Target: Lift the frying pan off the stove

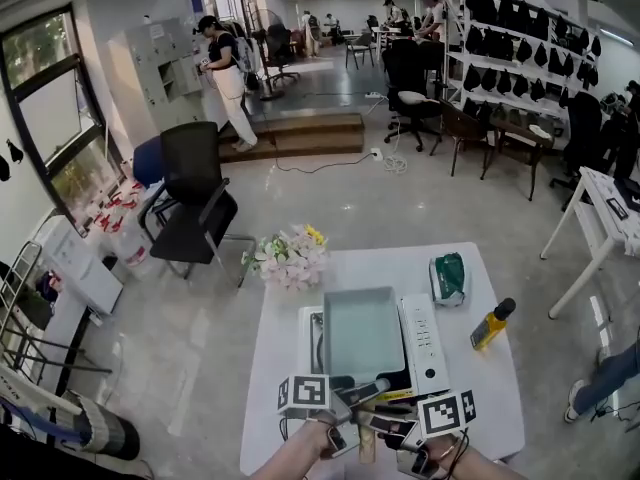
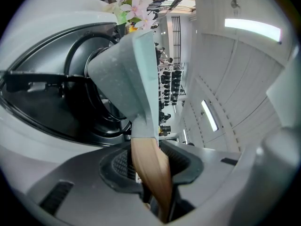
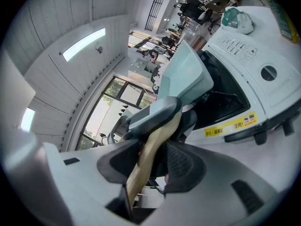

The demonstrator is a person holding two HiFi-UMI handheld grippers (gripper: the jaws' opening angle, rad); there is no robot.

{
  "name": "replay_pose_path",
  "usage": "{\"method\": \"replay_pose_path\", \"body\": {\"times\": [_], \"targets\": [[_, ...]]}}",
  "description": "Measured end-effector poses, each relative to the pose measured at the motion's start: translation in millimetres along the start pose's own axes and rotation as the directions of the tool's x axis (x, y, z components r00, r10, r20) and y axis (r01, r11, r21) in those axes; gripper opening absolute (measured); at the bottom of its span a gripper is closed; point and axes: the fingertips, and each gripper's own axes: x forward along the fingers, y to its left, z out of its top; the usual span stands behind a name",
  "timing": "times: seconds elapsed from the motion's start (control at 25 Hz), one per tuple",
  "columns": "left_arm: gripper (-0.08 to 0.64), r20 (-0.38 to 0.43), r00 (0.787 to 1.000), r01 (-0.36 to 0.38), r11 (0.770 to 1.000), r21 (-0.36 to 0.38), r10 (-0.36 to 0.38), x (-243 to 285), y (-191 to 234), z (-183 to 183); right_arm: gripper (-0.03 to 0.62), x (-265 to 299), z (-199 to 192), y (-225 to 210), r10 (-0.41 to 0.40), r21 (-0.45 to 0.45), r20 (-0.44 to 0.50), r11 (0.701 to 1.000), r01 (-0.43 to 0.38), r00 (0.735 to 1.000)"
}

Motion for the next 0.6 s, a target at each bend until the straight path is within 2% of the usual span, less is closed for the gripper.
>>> {"method": "replay_pose_path", "body": {"times": [0.24,0.6], "targets": [[0.137,0.016,1.0,0.012,0.999,0.034,-0.013,-3,-13,-1,0.169,-4,2,11,0.007,-0.033,0.015,0.999,-0.006,1.0],[0.137,0.04,0.999,0.028,0.992,0.125,-0.033,-4,-43,-2,0.167,-15,9,31,0.008,-0.107,0.037,0.994,-0.004,0.999]]}}
